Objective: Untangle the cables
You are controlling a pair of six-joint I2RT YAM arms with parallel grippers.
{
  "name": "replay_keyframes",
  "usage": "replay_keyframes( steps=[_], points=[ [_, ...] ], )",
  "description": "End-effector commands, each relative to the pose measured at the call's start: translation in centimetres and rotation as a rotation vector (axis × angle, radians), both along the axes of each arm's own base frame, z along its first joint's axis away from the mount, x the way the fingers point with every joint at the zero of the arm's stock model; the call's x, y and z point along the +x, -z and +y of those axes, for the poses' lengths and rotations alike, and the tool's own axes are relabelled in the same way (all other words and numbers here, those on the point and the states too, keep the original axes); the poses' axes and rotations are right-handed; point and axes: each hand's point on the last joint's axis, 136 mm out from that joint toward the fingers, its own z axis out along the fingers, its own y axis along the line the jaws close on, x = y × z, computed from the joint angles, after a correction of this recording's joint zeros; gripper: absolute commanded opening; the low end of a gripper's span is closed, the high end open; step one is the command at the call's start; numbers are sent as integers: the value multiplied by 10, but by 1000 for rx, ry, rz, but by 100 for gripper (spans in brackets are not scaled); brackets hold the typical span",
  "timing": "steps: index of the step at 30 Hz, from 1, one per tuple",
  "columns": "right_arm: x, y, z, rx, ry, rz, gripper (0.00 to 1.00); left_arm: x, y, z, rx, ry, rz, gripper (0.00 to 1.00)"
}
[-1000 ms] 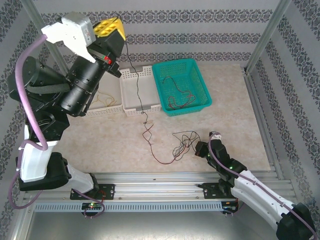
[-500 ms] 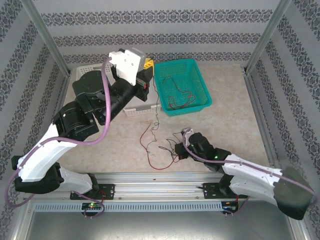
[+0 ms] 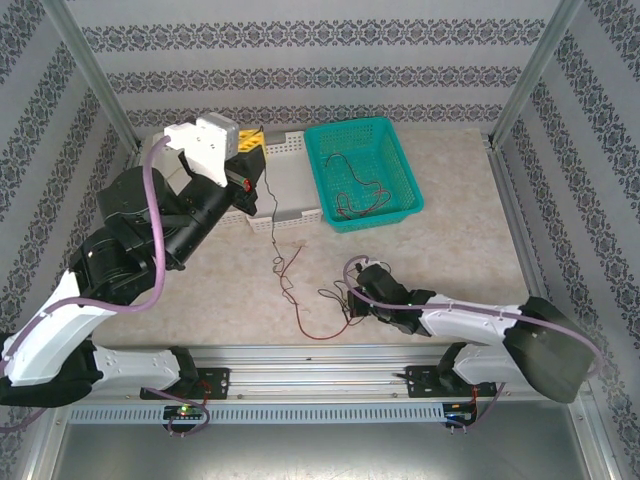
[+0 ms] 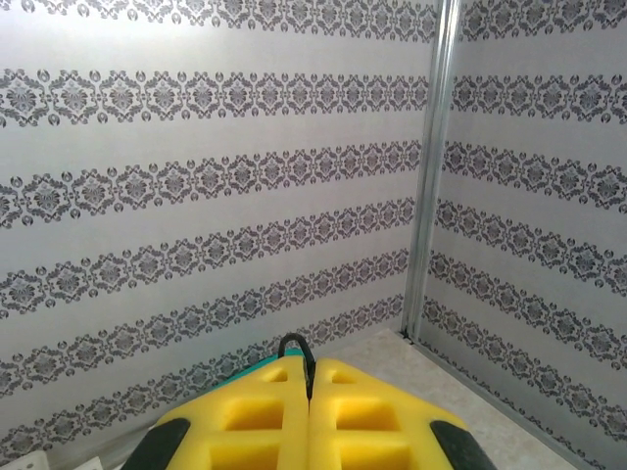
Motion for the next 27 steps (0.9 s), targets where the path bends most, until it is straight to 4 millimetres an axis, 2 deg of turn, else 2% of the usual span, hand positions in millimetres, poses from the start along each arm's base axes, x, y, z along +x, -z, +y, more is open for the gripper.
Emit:
replay_keyframes(
  steps=[1,6,11,12,13,18,20,24,27],
  points=[
    [-1,22,-11,-43,89,49,0,0,-10,17,-47,-47,-24,0],
    [4,41,-17,-62,149,87,0,-5,-20,31,-46,-70,-46,0],
    [16,59,-34,-20,258,129,0,-13,-35,52,-38,-110,-81,0],
    [10,68,-44,-35,276,152,0,-15,-37,57,-37,-118,-89,0],
    [12,70,-48,-33,289,151,0,-17,-41,62,-39,-126,-99,0],
    [16,76,-47,-43,281,170,0,-30,-72,85,-68,-151,-165,0],
    [26,70,-36,-9,275,157,0,-36,-90,91,-92,-144,-197,0],
    [29,71,-30,17,271,159,0,-38,-116,84,-96,-118,-245,0],
    [30,70,-24,35,259,162,0,-33,-130,70,-68,-111,-288,0]
  ],
)
